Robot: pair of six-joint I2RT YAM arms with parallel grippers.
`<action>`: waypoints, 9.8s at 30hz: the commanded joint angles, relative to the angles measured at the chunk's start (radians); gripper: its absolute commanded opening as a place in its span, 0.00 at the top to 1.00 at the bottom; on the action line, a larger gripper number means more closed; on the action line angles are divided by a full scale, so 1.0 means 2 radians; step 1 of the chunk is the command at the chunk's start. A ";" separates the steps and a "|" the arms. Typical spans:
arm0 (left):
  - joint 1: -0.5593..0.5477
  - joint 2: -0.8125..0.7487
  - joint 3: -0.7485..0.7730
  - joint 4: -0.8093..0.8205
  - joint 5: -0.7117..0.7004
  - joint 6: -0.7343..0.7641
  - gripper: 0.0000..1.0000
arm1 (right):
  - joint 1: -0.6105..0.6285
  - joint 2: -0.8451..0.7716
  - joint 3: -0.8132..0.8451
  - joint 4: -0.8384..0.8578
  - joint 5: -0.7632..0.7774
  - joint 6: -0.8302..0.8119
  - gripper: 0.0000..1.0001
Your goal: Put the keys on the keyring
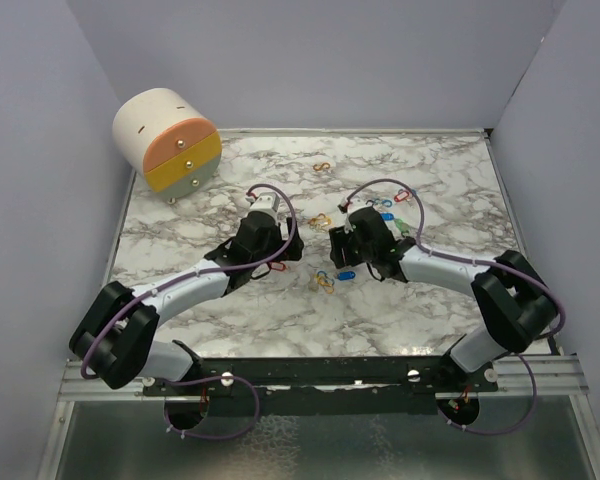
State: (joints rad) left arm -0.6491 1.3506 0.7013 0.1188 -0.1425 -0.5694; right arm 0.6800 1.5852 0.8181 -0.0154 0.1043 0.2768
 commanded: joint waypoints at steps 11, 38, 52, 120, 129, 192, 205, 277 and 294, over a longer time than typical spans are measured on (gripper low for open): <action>0.000 -0.013 -0.023 0.012 0.008 -0.003 0.12 | 0.002 -0.044 -0.071 0.029 -0.069 0.026 0.60; 0.000 -0.013 -0.025 0.009 0.002 0.004 0.12 | 0.004 0.001 -0.067 0.054 -0.107 0.020 0.81; 0.000 0.005 0.001 0.010 -0.006 0.008 0.12 | 0.004 -0.059 -0.075 0.069 -0.076 0.023 0.99; 0.080 0.656 0.740 0.000 0.057 0.208 0.04 | 0.004 -0.211 -0.089 0.041 -0.001 0.010 0.99; 0.084 0.685 0.794 -0.042 0.120 0.213 0.04 | 0.004 -0.205 -0.086 0.045 -0.003 0.010 0.99; 0.062 0.641 0.726 -0.071 0.013 0.205 0.35 | 0.004 -0.239 -0.094 0.027 0.001 0.007 0.99; 0.062 0.658 0.747 -0.061 0.011 0.203 0.46 | 0.004 -0.236 -0.092 0.025 0.005 0.006 0.99; -0.039 0.151 0.176 0.038 0.054 0.063 1.00 | 0.003 -0.165 -0.127 0.184 0.024 -0.046 0.99; -0.064 0.149 0.164 0.015 0.068 0.063 1.00 | 0.003 -0.165 -0.134 0.207 -0.001 -0.059 0.99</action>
State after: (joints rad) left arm -0.7666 1.6371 1.0054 0.1596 -0.0158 -0.4500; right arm 0.6815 1.2537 0.5426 0.3458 0.1284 0.1738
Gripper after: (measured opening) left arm 0.021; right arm 0.009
